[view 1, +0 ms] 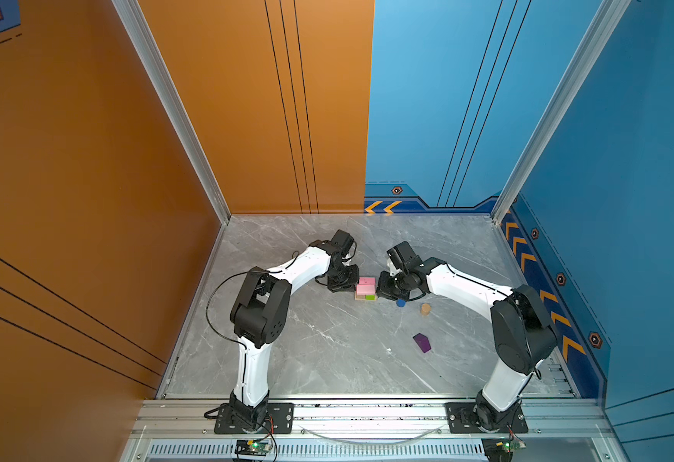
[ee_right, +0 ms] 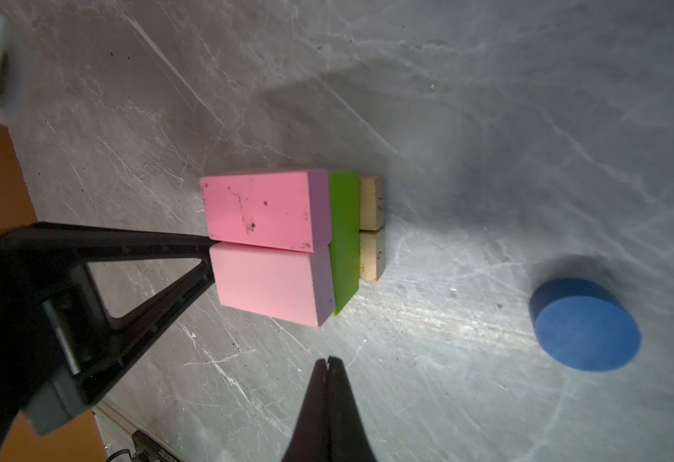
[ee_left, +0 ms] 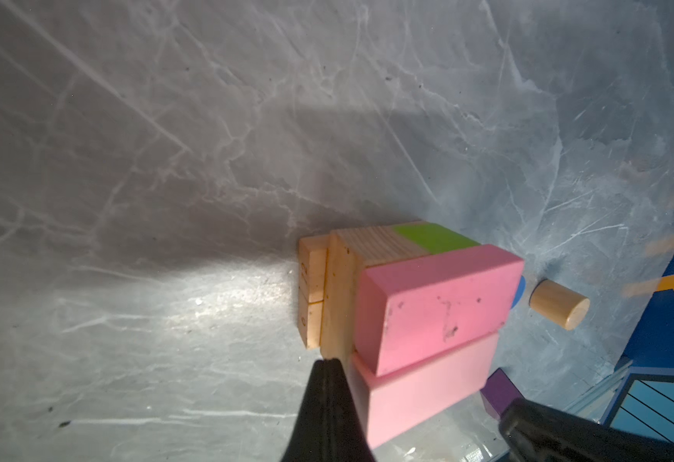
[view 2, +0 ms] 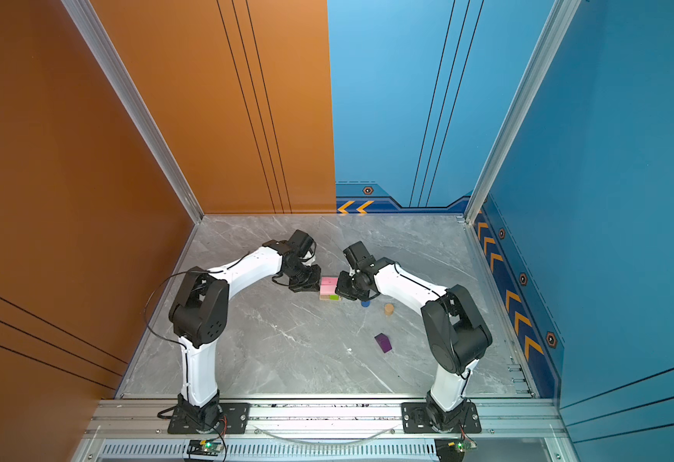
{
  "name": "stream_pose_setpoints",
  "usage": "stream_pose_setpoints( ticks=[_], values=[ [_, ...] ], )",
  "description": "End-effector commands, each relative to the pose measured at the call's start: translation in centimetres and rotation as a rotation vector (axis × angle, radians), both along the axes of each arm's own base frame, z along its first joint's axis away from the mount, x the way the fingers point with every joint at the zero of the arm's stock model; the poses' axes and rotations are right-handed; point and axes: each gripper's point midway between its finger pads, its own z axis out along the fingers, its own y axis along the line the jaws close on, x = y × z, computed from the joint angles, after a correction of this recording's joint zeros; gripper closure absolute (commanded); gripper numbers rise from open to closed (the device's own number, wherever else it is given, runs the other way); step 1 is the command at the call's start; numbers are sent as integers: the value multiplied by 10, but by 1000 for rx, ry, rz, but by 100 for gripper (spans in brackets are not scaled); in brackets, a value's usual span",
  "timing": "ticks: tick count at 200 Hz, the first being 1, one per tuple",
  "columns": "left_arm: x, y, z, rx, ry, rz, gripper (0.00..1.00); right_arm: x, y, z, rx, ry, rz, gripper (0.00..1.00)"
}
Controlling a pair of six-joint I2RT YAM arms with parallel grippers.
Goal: Build the wood block tower
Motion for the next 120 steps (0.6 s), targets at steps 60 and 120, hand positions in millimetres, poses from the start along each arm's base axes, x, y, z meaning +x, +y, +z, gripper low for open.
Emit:
stream_pose_setpoints(
  ticks=[60,120],
  values=[
    [-3,2,14,-16,-19,-3,100,-3,-11,0,-36,-1,-18,100],
    [-2,1,16,-20,-23,-2,100,-3,-11,-2,-36,3,-19,100]
  ],
)
